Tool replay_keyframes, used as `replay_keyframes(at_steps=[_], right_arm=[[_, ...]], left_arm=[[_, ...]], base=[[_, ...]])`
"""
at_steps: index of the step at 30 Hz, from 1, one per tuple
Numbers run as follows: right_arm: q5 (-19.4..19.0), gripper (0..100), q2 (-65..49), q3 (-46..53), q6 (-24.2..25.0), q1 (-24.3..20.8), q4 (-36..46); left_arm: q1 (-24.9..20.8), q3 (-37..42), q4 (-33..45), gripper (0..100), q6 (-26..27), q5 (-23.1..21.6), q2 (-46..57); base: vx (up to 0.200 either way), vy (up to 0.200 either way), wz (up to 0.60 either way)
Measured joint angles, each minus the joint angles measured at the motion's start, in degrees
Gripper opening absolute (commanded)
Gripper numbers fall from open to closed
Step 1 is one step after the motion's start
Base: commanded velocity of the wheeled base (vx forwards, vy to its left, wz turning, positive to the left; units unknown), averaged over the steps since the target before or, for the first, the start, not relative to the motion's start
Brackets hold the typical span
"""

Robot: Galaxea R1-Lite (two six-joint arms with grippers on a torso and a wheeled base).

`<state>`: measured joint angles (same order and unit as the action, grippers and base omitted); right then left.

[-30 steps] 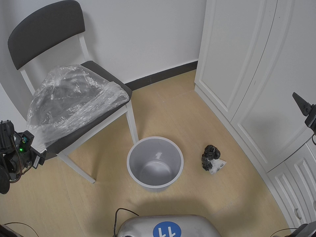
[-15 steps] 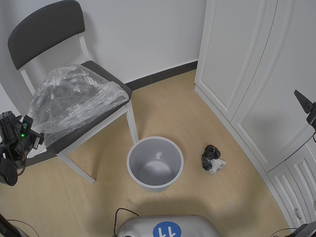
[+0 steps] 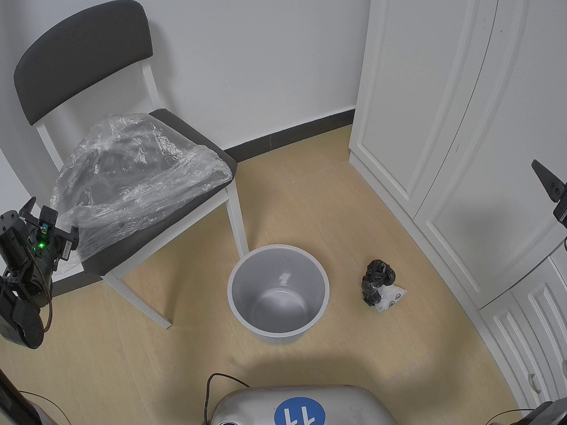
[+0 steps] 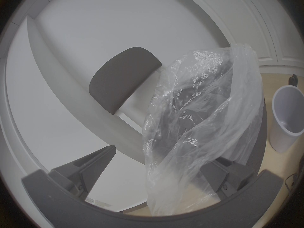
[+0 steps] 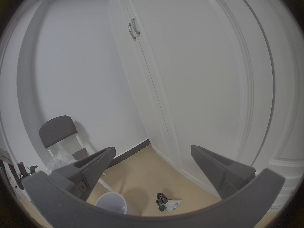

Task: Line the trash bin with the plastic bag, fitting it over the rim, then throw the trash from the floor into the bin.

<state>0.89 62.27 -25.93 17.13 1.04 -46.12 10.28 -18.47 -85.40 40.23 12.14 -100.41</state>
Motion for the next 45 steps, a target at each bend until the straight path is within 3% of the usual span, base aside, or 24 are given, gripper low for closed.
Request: replay_keyframes(at_steps=[23, 24, 39, 45], right_arm=[[-0.1, 100, -0.2, 0.2, 0.0, 0.1, 0.0], [-0.1, 100, -0.2, 0.3, 0.0, 0.1, 0.0], [-1.0, 100, -0.2, 1.2, 0.0, -0.2, 0.0], [-1.0, 100, 0.0, 1.7, -0.2, -0.8, 0.0]], left_arm=[[0.0, -0.1, -2.2, 100, 0.0, -0.1, -4.4], [0.0, -0.1, -2.2, 0, 0.0, -0.2, -4.4], [-0.2, 0.6, -2.3, 0, -0.8, -0.8, -4.0], [-0.4, 0.8, -2.3, 0, -1.4, -6.3, -3.7]], base=[[0.0, 0.0, 0.0], [0.0, 0.0, 0.0], [0.0, 0.0, 0.0], [0.0, 0.0, 0.0]])
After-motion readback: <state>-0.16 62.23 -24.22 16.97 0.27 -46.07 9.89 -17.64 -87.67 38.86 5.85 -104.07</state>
